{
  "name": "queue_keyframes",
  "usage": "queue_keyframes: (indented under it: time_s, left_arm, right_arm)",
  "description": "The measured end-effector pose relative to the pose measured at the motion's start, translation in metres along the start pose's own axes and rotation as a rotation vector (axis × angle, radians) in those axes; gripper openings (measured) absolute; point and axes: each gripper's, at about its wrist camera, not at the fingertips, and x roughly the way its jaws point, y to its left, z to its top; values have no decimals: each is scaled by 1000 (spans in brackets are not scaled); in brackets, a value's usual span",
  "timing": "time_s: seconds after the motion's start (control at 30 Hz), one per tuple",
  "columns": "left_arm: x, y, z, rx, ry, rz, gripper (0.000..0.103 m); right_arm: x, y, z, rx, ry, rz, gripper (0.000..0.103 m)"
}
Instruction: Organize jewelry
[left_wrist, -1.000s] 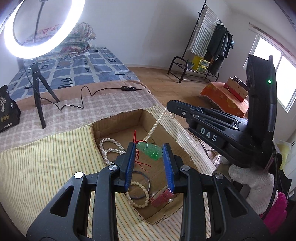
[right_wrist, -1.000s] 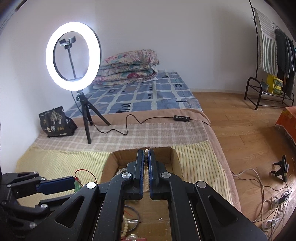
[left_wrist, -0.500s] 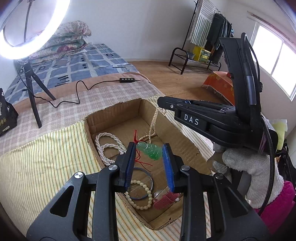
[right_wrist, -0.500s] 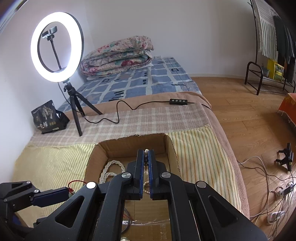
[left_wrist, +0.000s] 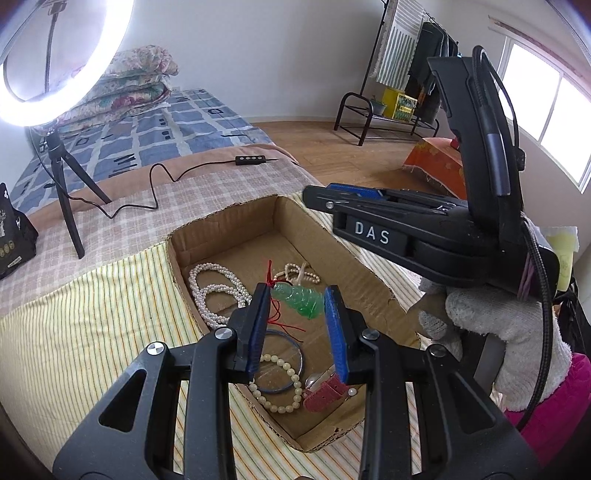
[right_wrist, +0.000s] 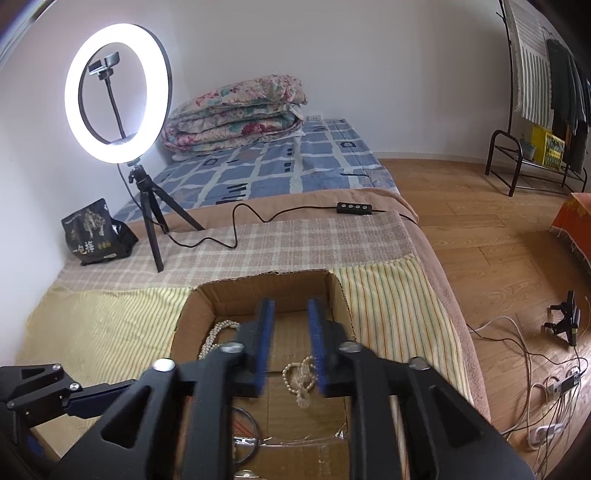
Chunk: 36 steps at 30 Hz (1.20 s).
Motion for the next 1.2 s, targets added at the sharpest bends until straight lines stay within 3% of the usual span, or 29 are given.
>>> queue_keyframes:
  time_s: [0.03,0.17,0.27,0.43,0.53,0.7,0.97,1.2]
  left_arm:
    - [-1,-1,0,4,0,1,31]
    - [-7,-5,-1,19,-7,6,34]
    - [-16,-5,-2,21,-19,14,46]
    - [-34,-2,-3,23,-39,25,46]
    - [-46,-1,-3,21,-54,28,46]
    - [-73,-1,-7,35,-92,39,53]
    - [-117,7,-14,44,-143,64,55]
    - [-158,15,-26,53,-211,93,73]
  right_arm:
    - [-1,1,0,-3,-4,-1,40]
    - [-7,4,2,-14,-12,-25,42]
    - [-14,5,5,-16,-26,-54,55]
    - [-31,10,8,-24,-49,-77,56]
    - [-42,16,11,-29,-65,-100,66]
    - [-66,28,13,-40,-90,-118,68]
    - [-103,49,7,-55,-124,-172,76]
    - [-136,70,-1,-72,-160,-235,79]
